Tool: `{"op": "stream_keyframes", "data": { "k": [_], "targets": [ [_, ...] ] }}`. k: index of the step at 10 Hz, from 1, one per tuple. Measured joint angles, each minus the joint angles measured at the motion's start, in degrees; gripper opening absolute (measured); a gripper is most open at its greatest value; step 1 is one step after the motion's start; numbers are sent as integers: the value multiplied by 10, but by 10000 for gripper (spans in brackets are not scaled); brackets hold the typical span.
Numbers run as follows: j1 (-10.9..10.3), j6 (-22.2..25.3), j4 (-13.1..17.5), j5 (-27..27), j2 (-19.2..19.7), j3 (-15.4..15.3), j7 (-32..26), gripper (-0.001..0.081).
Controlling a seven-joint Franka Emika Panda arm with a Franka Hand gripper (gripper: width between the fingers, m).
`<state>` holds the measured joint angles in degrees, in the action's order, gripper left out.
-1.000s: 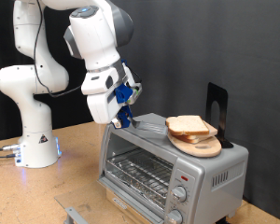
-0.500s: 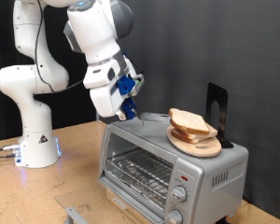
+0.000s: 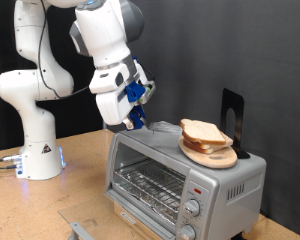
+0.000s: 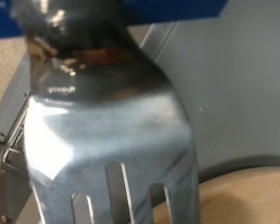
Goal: Make a piece of toast with the oven
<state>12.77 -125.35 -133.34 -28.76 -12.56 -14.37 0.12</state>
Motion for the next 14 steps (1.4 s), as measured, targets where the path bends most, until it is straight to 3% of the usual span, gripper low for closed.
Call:
{"op": "stream_keyframes", "data": {
  "k": [8, 14],
  "targets": [
    [0, -22, 20, 10, 25, -26, 16, 483],
    [0, -24, 71, 51, 68, -52, 81, 483]
  ]
}}
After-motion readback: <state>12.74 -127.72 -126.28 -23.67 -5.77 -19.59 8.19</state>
